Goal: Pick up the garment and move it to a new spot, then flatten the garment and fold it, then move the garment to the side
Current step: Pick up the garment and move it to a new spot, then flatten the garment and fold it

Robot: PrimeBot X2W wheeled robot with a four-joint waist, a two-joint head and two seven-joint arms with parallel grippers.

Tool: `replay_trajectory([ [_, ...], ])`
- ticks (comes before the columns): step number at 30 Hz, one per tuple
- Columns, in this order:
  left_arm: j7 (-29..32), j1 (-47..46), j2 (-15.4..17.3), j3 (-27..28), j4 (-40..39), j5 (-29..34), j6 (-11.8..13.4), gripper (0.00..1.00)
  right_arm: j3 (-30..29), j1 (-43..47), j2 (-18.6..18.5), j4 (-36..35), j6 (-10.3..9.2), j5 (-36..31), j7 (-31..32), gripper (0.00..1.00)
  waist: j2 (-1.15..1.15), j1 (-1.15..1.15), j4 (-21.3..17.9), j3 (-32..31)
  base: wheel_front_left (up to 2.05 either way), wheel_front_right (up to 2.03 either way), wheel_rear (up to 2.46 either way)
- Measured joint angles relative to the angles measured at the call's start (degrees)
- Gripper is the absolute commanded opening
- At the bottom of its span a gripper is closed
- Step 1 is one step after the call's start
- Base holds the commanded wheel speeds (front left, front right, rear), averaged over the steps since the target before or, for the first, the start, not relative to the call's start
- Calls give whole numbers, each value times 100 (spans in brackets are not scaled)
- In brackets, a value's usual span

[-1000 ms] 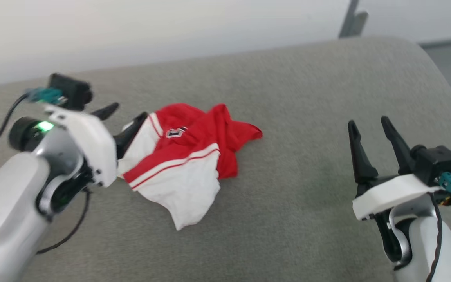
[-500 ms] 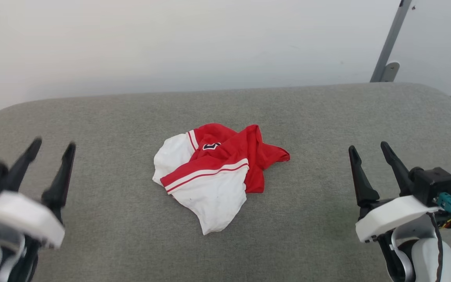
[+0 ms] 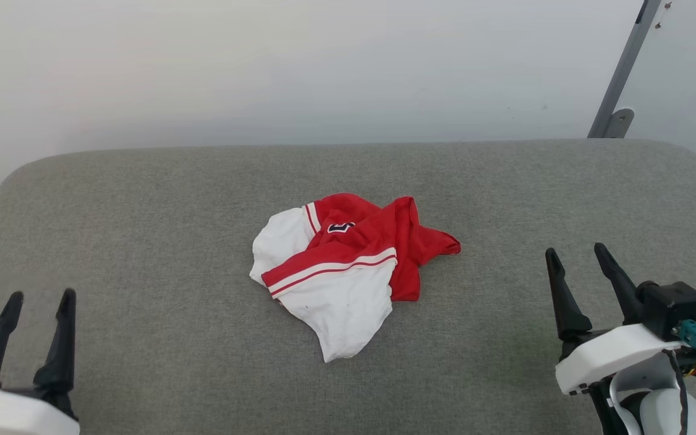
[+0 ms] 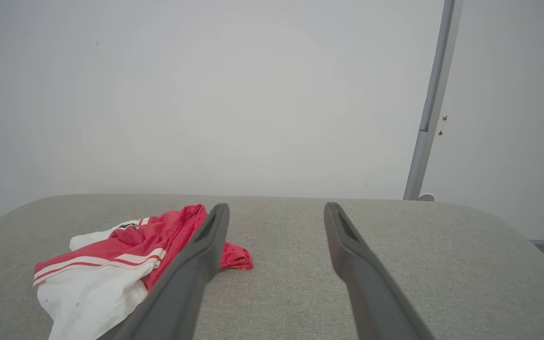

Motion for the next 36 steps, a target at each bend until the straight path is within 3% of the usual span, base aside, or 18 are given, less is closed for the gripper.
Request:
replay_trajectory([
  [8, -1, 504, -789, 791, 45, 739, -532, 100, -27, 71, 43, -20, 0, -47, -55, 100, 0, 0, 42, 11, 0, 0, 0],
  [21, -1, 754, -1866, 1611, 174, 1615, -1299, 100, -96, 101, 104, -36, 0, -91, -121, 100, 0, 0, 83, 45, 0, 0, 0],
  [29, -1, 763, -2182, 1762, 208, 1878, -1510, 100, -115, 102, 122, -8, 0, -96, -131, 100, 0, 0, 106, 27, 0, 0, 0],
  [36, -1, 761, -2260, 1683, 232, 2011, -1566, 100, -79, 104, 137, 10, 0, -97, -131, 100, 0, 0, 106, 4, 0, 0, 0],
])
